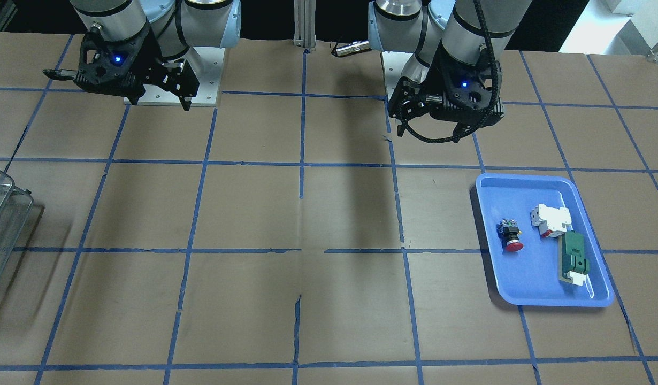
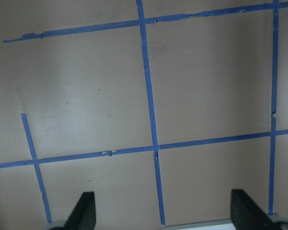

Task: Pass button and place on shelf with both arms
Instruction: 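Lower the left gripper over the red button in the blue tray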

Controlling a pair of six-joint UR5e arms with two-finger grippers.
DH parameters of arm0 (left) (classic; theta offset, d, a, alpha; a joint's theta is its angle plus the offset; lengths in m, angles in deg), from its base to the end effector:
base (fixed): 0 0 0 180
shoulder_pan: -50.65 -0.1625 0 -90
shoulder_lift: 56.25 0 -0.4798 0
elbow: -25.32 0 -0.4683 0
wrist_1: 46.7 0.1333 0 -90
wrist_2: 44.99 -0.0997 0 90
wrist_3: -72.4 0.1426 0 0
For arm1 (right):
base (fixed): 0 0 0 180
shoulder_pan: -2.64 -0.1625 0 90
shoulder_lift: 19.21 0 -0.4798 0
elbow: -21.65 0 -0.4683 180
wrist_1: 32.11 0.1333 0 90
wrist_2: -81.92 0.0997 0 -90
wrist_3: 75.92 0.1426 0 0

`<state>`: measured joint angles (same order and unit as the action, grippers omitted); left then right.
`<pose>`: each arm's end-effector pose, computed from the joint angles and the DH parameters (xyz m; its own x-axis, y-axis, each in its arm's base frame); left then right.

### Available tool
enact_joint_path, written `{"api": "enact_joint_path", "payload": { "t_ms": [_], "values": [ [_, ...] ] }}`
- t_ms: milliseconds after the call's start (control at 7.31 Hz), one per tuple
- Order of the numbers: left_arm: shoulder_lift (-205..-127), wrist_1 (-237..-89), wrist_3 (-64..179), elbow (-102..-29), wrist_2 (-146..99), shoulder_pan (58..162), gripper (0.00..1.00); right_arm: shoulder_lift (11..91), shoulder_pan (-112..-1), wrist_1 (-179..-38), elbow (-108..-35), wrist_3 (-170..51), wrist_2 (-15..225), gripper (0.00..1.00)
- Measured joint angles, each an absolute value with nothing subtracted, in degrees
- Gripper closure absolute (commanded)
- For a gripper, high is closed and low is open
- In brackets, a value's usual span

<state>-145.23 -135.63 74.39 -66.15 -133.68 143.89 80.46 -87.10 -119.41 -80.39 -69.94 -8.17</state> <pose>-0.1680 -0.5524 0.4971 -0.9956 0.0914 0.0225 0.0911 0.9958 -0.0116 0.1309 -0.4746 0.4653 -0.9941 0.1081 0.0108 0.1087 0.9902 0.0877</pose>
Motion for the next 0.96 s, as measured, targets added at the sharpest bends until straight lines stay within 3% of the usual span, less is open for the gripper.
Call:
{"api": "enact_joint_path", "payload": {
  "t_ms": [410,958],
  "values": [
    [-144.96,-135.38,74.52,-66.42,-134.45,142.50,0.00,81.79,-87.10,-120.09,-80.24,-69.86,-8.18,0.00],
    [-146.77,-133.85,87.31,-71.60,-136.72,127.29,0.00,82.16,-87.10,-120.47,-80.40,-69.80,-7.92,0.00]
  ]
}}
